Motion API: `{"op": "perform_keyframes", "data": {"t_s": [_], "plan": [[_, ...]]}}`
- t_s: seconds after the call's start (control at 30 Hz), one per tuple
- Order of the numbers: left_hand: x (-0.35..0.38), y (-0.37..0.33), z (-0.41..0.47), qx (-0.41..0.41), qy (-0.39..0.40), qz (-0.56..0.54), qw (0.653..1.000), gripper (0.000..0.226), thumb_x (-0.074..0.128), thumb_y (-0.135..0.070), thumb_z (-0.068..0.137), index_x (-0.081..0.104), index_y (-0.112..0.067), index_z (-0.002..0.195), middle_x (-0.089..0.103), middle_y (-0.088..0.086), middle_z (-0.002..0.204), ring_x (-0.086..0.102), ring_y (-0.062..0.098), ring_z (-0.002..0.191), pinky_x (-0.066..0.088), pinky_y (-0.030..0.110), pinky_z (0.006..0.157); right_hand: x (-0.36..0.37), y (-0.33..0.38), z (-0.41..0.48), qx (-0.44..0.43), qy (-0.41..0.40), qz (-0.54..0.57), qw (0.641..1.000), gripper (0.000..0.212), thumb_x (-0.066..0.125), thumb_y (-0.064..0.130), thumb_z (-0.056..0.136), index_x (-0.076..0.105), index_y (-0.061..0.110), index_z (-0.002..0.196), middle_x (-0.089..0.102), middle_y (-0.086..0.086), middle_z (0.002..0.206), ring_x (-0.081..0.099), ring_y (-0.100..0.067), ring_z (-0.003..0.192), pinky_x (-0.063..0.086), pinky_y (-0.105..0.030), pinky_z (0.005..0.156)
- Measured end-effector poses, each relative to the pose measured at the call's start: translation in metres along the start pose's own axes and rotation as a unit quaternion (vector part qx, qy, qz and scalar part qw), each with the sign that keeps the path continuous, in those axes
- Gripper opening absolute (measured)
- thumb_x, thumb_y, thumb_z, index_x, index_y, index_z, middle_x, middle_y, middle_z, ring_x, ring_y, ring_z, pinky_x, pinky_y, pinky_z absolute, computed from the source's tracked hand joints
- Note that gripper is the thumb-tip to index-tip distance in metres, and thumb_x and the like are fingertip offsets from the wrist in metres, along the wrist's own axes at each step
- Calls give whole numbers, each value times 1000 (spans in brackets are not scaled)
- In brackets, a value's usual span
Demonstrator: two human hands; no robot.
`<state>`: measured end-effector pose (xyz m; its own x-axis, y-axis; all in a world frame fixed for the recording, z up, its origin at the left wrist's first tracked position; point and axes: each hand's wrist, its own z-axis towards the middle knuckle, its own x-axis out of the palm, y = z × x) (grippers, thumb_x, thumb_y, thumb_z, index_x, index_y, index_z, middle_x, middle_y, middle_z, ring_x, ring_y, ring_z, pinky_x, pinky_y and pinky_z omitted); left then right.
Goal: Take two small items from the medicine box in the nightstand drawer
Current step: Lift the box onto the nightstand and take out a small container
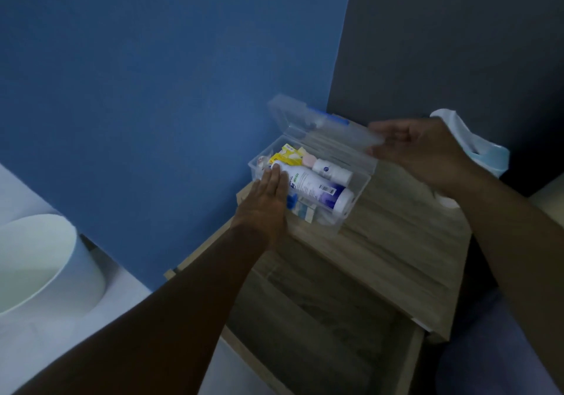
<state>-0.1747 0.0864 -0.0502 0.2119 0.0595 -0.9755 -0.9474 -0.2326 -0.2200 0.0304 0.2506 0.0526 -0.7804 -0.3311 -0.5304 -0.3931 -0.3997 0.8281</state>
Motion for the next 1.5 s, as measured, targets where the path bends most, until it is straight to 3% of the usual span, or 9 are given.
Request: {"op": "perform_keyframes", "data": {"t_s": [0.13, 0.2, 0.33, 0.57, 0.77, 0.93, 1.07, 1.27, 1.5], "plan": [[3, -1, 3, 5, 6, 22, 1000, 86, 49, -14, 91, -10, -6, 153, -18, 12, 163, -15, 25, 150, 3, 38, 123, 0, 0, 10, -167, -137, -169, 962, 17, 68, 16, 88, 78, 8, 100, 78, -7, 90, 65, 7, 76, 40, 3, 70], [4, -1, 4, -1, 10, 8, 1000, 89, 52, -12, 89, -10, -7, 154, -16, 11, 163, -14, 25, 151, 5, 38, 123, 4, -5, 11, -209, -161, -267, 927, 23, 56, 19, 93, 76, 8, 88, 76, -12, 78, 70, -17, 70, 41, -14, 67], [5, -4, 5, -23, 13, -2, 1000, 91, 54, -11, 88, -9, -10, 154, -16, 8, 163, -14, 24, 151, 7, 39, 124, 12, -19, 18, -107, -104, -377, 914, 38, 42, 17, 96, 51, 9, 132, 64, -23, 120, 63, -41, 105, 49, -43, 90], [5, -4, 3, -17, 12, -7, 1000, 91, 53, -5, 87, -9, -10, 154, -17, 8, 163, -14, 24, 151, 11, 40, 123, 19, -39, 44, 29, -1, -375, 927, 73, 46, 4, 93, 8, -2, 154, -1, -16, 165, 23, -37, 147, 23, -39, 119], [5, -2, 2, -7, 8, 19, 1000, 93, 54, -2, 85, -9, -7, 154, -17, 10, 163, -13, 26, 151, 9, 38, 123, 22, -49, 55, 96, -26, -237, 966, 69, 52, 9, 90, 22, 0, 152, 26, -20, 158, 34, -37, 141, 33, -36, 111], [1, 3, 10, 3, 23, 61, 998, 93, 54, -15, 85, -7, -8, 154, -12, 10, 164, -11, 26, 151, -5, 40, 123, 31, -49, 50, 188, -100, -102, 972, 27, 54, 20, 79, 51, 11, 104, 53, -7, 85, 59, -30, 91, 36, -31, 71], [-8, 11, 18, 5, -31, 63, 998, 90, 54, -23, 84, 0, -12, 155, 2, 6, 165, 1, 21, 152, -6, 37, 120, 54, -32, 43, 130, -193, -94, 968, 55, 56, 11, 83, 49, 5, 137, 55, -12, 130, 51, -31, 127, 42, -30, 95], [-13, 22, 32, -7, 15, 83, 996, 92, 53, -26, 87, -7, -6, 154, -6, 10, 164, -4, 24, 152, -1, 40, 122, 97, -1, 45, -113, 8, -188, 976, 37, 58, 8, 90, 66, 11, 125, 65, -9, 128, 56, -23, 123, 41, -24, 103], [4, 24, 23, -7, -39, 13, 999, 94, 55, -14, 83, -6, -5, 154, -7, 10, 164, -7, 24, 152, 0, 34, 123, 121, -13, 66, -83, 133, -311, 937, 34, 71, 24, 84, 70, 19, 118, 60, -9, 130, 58, -24, 118, 44, -37, 105]]}}
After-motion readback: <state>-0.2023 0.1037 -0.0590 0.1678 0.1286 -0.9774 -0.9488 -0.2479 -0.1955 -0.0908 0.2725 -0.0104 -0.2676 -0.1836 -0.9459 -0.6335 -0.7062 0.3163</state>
